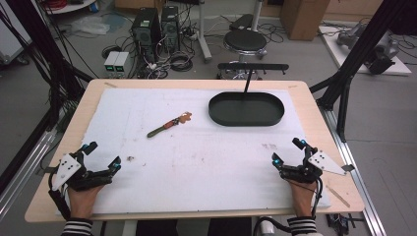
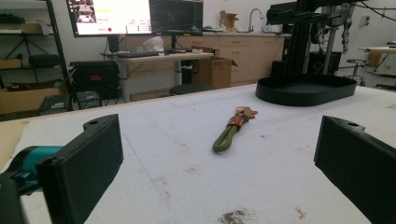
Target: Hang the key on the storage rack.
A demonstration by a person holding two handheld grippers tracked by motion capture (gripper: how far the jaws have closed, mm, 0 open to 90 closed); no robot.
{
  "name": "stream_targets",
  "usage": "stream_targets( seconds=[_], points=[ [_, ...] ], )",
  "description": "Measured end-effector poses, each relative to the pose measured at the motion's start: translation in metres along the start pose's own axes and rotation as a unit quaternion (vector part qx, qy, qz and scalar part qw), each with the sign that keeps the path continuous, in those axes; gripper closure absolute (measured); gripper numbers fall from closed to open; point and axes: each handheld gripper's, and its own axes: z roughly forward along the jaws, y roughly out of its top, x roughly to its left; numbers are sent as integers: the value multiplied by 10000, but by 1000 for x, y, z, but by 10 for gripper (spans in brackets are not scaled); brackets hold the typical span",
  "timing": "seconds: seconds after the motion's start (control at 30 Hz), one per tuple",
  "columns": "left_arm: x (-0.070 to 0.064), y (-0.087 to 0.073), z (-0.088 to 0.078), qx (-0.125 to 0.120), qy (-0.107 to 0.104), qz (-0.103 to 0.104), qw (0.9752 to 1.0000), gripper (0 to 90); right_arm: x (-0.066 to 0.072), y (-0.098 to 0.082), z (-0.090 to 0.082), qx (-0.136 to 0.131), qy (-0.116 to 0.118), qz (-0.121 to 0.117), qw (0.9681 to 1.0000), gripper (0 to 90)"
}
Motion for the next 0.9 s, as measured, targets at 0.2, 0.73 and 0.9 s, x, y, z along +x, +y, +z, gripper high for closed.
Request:
stream_targets(
  seconds=[0.2, 0.73, 0.9],
  points=[
    [1, 0, 0, 16, -5, -15, 10000, 17, 0, 0, 0, 5, 0, 23, 10000, 10],
    [1, 0, 0, 20, -12, -36, 10000, 17, 0, 0, 0, 31, -5, -15, 10000, 10],
    [4, 2, 3, 124, -86, -168, 9997, 17, 0, 0, 1, 10, -27, -62, 10000, 10]
  ],
)
